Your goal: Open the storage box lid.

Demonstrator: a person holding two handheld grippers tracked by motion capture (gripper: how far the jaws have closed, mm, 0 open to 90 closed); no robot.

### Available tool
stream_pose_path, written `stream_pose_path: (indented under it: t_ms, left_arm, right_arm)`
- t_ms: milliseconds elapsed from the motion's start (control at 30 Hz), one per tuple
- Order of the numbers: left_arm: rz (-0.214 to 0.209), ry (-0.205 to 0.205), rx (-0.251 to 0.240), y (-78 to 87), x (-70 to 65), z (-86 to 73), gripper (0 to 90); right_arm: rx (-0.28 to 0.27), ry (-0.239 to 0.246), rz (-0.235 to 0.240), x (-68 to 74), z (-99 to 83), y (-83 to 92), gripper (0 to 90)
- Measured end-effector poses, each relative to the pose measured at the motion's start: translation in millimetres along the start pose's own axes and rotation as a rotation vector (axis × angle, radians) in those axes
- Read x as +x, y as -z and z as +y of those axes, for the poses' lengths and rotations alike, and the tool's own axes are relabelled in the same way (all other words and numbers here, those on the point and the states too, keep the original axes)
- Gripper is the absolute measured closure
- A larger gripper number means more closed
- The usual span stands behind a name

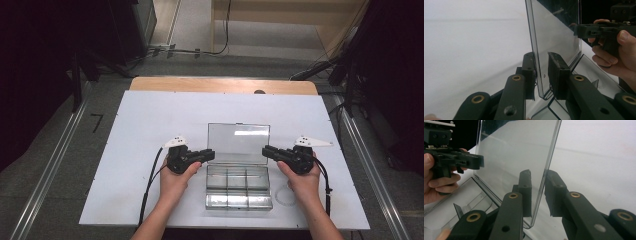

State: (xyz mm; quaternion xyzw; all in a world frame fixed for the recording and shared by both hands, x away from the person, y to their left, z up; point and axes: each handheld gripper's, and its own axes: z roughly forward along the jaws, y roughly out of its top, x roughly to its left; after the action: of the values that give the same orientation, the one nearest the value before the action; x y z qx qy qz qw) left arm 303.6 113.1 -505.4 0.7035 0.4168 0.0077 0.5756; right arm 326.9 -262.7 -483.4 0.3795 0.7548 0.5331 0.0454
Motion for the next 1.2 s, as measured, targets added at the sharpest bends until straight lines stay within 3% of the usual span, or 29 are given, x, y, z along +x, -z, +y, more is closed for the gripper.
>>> stream_pose_path:
  t_ms: [400,700,1200]
  left_arm:
    - [0.046,0.008,0.034,-4.4,-1.5,-0.6,67.7]
    - [0.052,0.022,0.050,-6.3,-0.6,-1.1,61.8]
    - [0.064,0.053,0.092,-10.6,2.4,-2.8,44.4]
  right_arm:
    - [0.050,-0.050,-0.024,-3.8,-1.2,-4.2,70.0]
    - [0.085,-0.083,-0.014,-6.0,-2.3,-7.3,66.9]
    - [0.144,-0.132,0.015,-10.0,-4.4,-13.9,56.6]
